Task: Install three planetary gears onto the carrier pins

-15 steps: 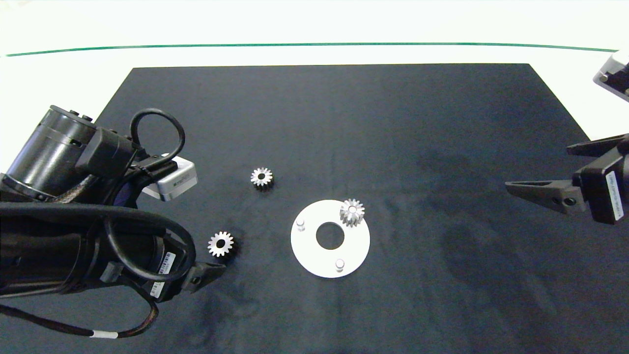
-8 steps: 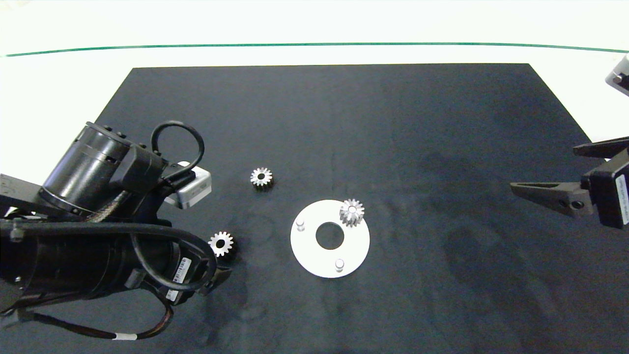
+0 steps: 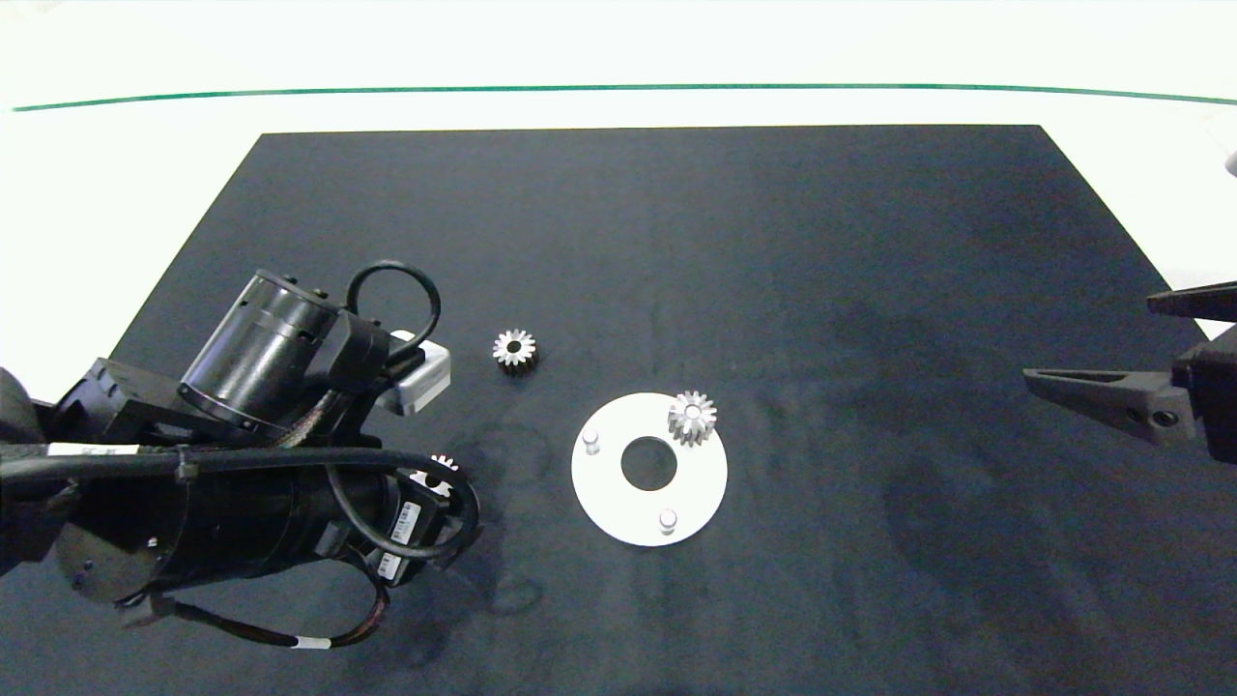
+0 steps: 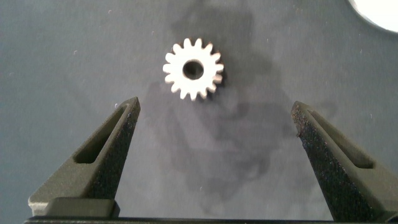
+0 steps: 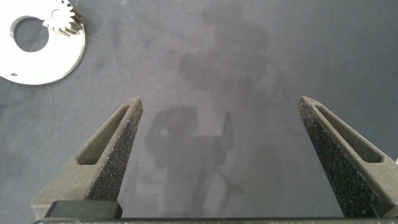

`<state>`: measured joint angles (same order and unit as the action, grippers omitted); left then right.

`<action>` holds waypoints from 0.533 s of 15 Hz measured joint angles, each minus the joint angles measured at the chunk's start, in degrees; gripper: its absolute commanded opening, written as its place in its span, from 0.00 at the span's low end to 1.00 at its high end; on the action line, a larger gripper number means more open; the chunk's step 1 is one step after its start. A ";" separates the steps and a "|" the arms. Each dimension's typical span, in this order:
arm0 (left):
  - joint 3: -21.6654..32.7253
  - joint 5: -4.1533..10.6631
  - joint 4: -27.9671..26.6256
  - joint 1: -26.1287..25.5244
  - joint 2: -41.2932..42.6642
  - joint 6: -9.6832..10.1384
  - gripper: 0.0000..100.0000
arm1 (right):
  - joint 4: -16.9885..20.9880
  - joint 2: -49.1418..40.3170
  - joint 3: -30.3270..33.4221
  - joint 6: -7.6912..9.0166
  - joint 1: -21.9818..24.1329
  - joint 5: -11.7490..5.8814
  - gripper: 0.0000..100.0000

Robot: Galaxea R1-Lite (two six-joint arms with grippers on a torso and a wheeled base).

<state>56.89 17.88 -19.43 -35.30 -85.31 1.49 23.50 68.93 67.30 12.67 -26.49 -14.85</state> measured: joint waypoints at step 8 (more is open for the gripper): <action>-1.41 0.09 3.93 0.44 -1.90 -0.04 1.00 | 0.02 -1.34 -1.62 -0.10 -0.02 0.13 1.00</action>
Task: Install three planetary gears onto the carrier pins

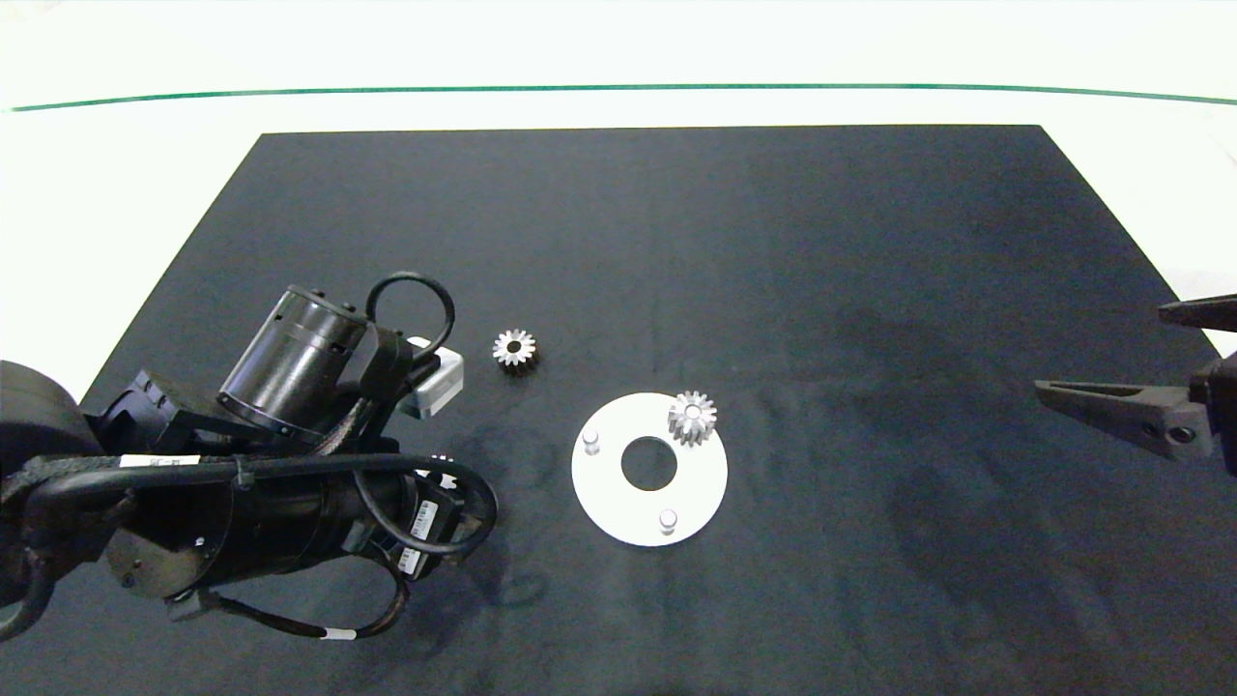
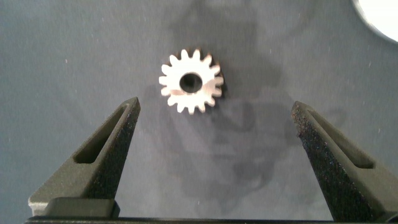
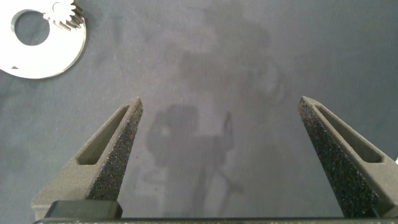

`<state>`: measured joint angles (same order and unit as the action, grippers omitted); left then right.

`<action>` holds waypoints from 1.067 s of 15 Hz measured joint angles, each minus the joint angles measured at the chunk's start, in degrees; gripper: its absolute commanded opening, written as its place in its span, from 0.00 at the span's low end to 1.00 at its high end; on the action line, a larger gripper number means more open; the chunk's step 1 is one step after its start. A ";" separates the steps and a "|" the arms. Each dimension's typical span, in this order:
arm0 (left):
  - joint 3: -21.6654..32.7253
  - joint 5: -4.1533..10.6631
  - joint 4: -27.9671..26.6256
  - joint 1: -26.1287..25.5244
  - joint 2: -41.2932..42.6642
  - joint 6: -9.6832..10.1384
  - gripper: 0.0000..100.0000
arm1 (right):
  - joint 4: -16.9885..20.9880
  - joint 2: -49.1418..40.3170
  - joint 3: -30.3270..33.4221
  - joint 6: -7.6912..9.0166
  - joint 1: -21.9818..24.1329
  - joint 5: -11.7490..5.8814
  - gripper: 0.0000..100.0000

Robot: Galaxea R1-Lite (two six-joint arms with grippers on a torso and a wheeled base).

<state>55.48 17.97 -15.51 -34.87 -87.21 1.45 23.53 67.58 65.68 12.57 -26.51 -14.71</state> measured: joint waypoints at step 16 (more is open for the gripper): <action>-2.07 -0.09 5.21 2.34 -2.86 -0.57 1.00 | -0.18 -1.85 -0.89 0.11 0.00 -0.11 1.00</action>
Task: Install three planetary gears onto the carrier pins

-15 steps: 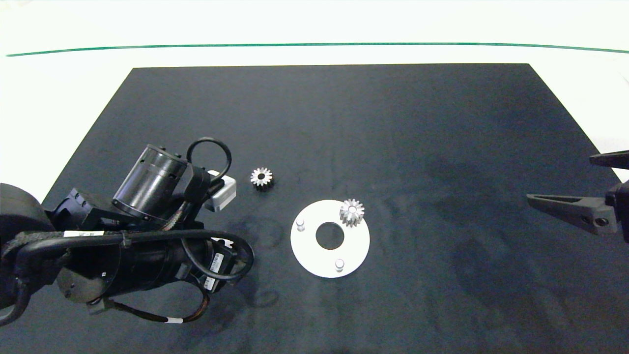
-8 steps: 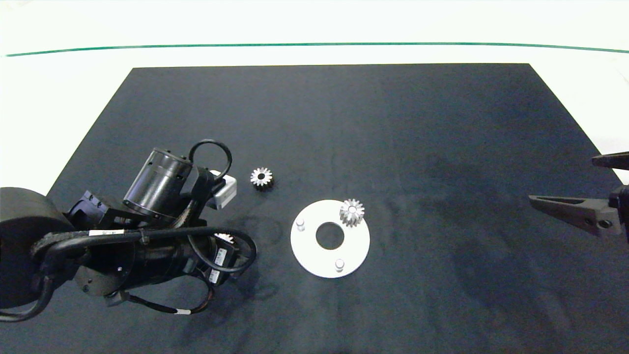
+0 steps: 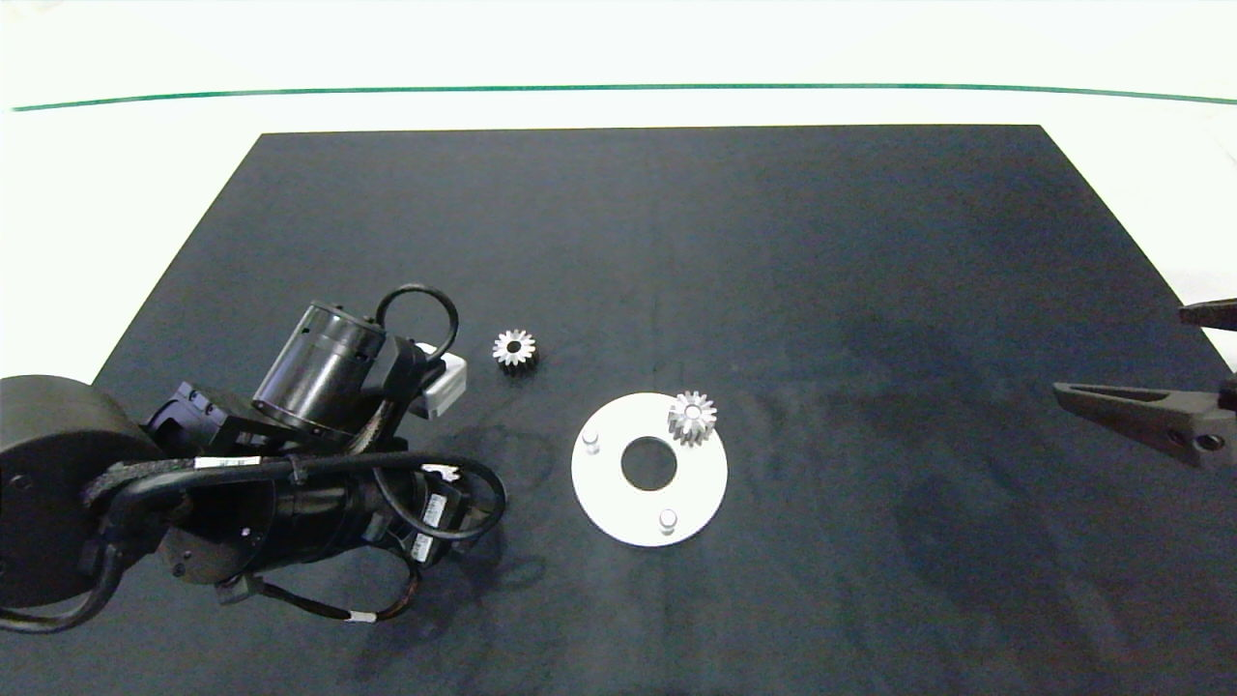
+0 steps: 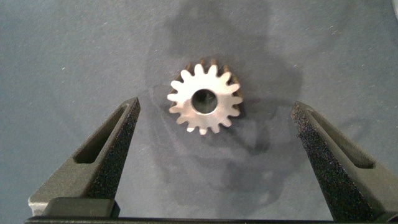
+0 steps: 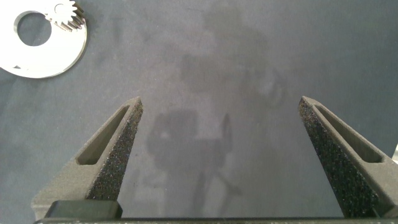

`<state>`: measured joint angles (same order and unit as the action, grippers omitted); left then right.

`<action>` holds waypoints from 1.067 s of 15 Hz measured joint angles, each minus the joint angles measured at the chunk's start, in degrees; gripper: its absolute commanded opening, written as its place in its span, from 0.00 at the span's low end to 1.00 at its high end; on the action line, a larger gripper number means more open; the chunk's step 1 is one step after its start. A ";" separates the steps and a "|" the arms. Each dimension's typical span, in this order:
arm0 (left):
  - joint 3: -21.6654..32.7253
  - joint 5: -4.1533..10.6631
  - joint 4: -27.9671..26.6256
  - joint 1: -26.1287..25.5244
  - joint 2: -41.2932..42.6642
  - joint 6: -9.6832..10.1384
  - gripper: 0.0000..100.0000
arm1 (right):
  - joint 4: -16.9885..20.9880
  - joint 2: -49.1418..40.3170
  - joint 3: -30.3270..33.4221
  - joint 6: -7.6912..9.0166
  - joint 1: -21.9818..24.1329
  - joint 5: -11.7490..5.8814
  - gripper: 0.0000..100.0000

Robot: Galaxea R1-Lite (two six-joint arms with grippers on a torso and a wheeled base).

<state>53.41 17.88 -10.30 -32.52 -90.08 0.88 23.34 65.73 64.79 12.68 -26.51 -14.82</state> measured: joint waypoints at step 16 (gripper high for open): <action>-0.43 0.00 1.71 -0.27 -1.88 0.46 0.89 | -0.02 -1.73 -1.67 0.05 0.17 -0.13 1.00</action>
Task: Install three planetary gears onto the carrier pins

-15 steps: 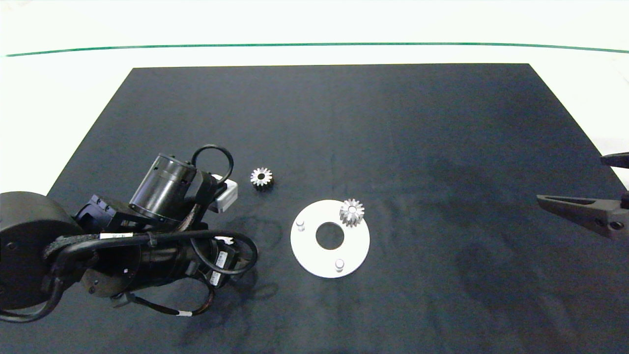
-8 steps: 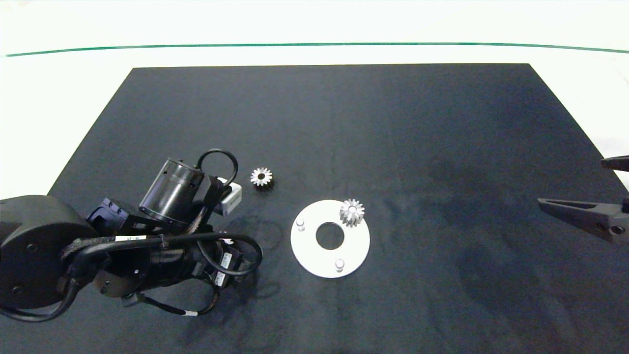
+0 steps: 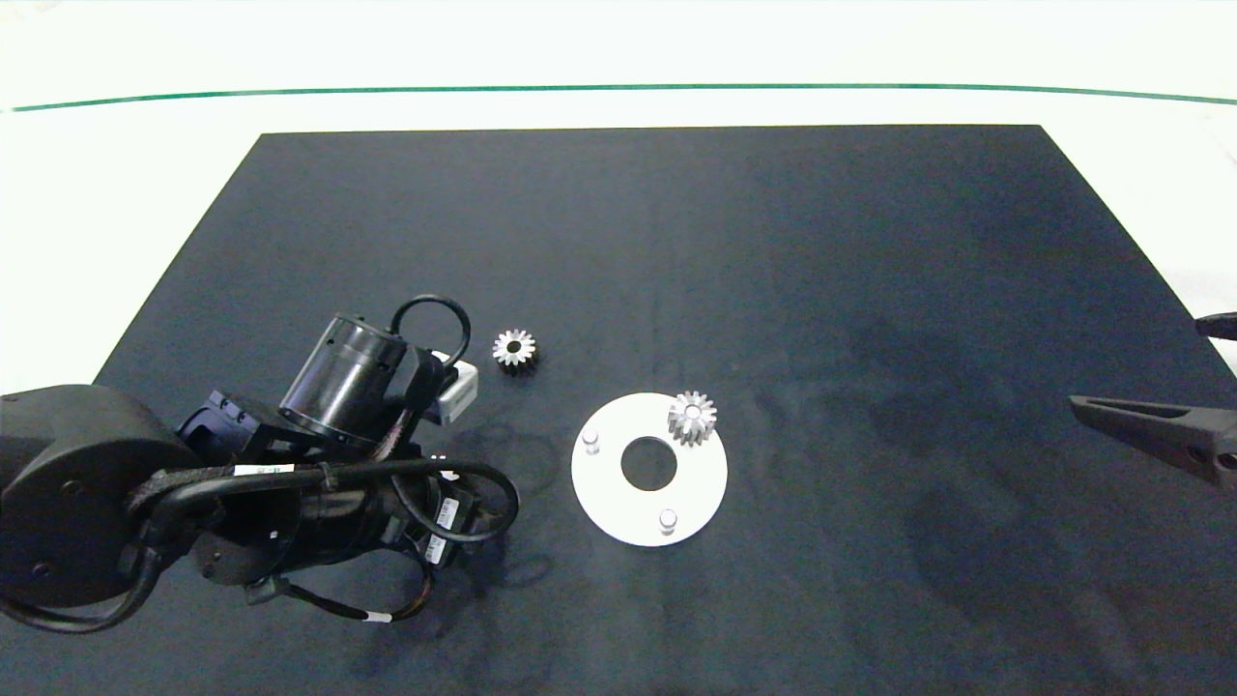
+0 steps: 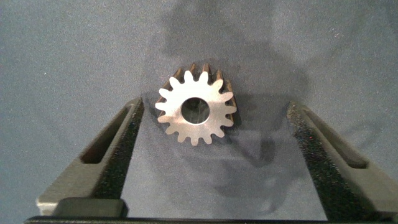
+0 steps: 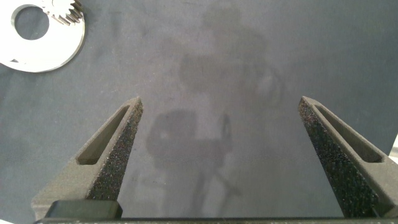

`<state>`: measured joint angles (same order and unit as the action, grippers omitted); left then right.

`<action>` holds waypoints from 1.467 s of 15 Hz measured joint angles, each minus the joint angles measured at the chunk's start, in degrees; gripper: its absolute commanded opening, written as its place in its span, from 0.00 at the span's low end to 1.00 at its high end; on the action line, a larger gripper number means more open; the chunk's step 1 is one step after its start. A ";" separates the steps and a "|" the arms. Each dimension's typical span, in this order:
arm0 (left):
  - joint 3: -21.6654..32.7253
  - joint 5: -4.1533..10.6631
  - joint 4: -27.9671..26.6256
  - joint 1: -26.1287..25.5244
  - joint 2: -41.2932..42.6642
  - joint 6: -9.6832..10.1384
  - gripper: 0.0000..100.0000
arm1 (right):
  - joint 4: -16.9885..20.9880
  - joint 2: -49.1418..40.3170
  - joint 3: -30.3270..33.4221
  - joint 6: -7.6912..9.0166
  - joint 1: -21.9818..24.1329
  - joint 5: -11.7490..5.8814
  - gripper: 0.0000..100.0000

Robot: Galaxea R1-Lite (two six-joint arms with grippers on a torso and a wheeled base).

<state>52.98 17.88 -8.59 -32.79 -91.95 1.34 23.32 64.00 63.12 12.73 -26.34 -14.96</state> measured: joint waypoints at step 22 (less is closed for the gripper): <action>0.38 -0.09 1.05 -0.15 0.44 0.91 0.45 | 0.02 -2.29 -1.63 -0.09 0.06 0.22 1.00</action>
<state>53.36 17.80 -7.55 -32.94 -91.51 2.26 23.34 61.71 61.49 12.64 -26.28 -14.74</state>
